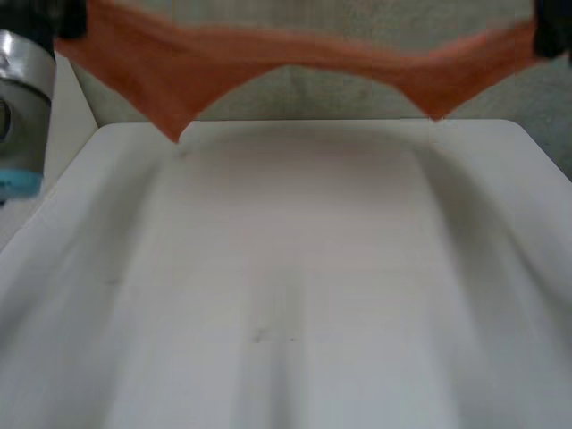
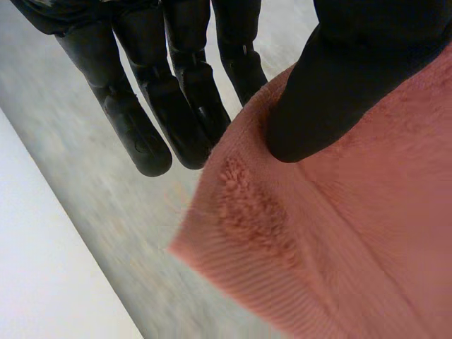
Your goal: Fold the laundry
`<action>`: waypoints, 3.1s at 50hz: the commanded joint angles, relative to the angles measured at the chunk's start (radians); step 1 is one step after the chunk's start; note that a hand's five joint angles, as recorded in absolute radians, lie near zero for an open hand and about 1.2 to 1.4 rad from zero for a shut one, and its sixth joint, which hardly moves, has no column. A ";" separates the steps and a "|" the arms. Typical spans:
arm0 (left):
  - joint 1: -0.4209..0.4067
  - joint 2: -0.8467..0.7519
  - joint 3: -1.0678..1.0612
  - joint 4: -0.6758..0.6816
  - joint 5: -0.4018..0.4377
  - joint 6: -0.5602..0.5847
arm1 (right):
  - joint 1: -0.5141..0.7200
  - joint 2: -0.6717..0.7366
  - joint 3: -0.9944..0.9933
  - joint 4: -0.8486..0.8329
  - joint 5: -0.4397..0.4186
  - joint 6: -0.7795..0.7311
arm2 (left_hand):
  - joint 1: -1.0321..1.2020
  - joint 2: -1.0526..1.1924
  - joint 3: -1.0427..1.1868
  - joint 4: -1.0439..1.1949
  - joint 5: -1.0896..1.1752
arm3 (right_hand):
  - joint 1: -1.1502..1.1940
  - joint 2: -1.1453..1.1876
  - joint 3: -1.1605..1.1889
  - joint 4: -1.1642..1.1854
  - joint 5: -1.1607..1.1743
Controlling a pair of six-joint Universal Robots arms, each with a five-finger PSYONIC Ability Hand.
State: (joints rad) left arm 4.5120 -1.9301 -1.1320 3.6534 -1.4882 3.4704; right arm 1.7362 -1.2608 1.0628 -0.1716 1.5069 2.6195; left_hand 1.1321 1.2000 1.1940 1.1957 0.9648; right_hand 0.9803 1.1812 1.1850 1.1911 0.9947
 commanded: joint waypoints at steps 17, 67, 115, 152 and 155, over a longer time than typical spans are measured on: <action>0.027 -0.136 -0.614 0.067 0.031 0.013 | -0.001 0.294 0.302 0.217 -0.030 -0.199 | 0.264 0.196 0.202 0.201 0.257 | 0.416 0.215 0.211 0.205 0.227; -0.034 -0.581 0.103 -0.144 0.034 0.292 | 0.036 0.650 -0.162 -0.036 0.110 -0.381 | 0.264 0.196 0.202 0.201 0.257 | 0.416 0.215 0.211 0.205 0.227; -0.047 0.031 -0.669 0.057 0.040 -0.122 | -0.162 0.213 0.404 0.209 -0.168 0.056 | -0.958 -1.025 -1.019 -1.021 -0.965 | -0.411 -0.612 -0.616 -0.622 -0.600; -0.040 0.033 -0.707 0.059 0.013 -0.123 | -0.297 0.321 0.326 0.101 -0.068 0.001 | -0.958 -1.025 -1.019 -1.021 -0.965 | 0.416 0.215 0.211 0.205 0.227; -0.040 0.034 -0.709 0.059 0.011 -0.123 | -0.334 0.324 0.302 0.110 -0.045 -0.035 | -0.958 -1.025 -1.019 -1.021 -0.965 | 0.416 0.215 0.211 0.205 0.227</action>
State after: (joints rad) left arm 4.4719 -1.8980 -1.8375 3.7122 -1.4760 3.3471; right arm 1.4680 -0.9235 1.4075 -0.0722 1.3943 2.6286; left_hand 0.1936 0.1994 0.2151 0.2045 0.0471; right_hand 0.9680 1.1788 1.1806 1.1906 0.5904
